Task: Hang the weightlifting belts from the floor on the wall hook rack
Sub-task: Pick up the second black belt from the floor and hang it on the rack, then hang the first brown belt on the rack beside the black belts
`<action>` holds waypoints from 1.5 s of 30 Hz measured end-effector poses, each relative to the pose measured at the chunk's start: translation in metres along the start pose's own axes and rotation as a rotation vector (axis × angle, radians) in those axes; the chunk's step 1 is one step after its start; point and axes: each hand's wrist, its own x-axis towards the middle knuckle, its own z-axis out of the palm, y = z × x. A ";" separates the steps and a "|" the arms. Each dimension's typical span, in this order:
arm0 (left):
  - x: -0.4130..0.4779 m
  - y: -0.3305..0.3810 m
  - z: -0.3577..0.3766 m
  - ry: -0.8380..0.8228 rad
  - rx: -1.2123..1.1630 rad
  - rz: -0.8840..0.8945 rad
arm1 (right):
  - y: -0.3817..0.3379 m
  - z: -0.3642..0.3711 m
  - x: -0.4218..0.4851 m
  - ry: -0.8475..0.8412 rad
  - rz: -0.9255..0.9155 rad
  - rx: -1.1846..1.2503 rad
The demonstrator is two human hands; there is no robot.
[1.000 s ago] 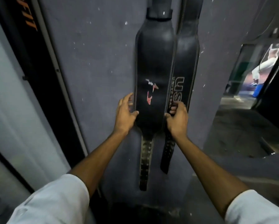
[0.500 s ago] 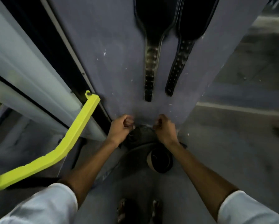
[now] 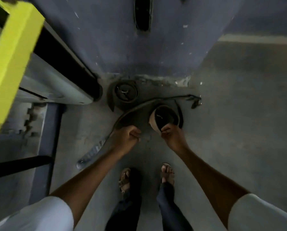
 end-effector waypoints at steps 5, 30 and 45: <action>0.075 -0.056 0.052 -0.029 0.072 -0.006 | 0.077 0.058 0.073 0.004 -0.033 -0.021; 0.212 -0.105 0.094 -0.042 -0.081 -0.279 | 0.132 0.101 0.212 -0.202 0.156 0.325; -0.024 0.203 -0.120 -0.112 -0.853 -0.288 | -0.133 -0.183 -0.064 -0.192 -0.039 0.794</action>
